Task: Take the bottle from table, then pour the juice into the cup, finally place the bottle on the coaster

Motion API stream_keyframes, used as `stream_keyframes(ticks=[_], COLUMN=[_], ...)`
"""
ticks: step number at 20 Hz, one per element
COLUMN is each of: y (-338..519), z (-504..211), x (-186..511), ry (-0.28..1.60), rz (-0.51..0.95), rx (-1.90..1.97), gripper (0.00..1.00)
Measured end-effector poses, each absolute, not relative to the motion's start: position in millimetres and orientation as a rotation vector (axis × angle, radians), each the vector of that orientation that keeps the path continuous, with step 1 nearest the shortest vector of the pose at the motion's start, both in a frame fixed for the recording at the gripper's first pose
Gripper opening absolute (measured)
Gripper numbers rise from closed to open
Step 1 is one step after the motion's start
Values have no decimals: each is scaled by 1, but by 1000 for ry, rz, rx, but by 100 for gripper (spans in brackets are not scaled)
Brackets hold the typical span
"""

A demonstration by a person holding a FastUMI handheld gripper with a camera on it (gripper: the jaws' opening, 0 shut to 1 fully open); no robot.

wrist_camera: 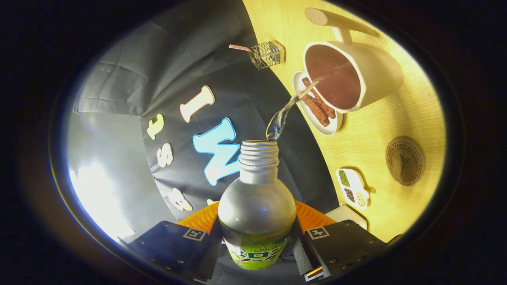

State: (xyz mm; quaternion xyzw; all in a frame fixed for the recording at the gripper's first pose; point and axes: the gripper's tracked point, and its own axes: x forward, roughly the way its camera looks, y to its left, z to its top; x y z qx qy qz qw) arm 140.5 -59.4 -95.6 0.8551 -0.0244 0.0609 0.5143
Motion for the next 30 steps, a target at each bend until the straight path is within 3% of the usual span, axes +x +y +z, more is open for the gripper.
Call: stream_keyframes(ticks=[30], y=[-94], z=[-94], x=[139], ry=[-132], rz=[80], rx=[2162], gripper=[77])
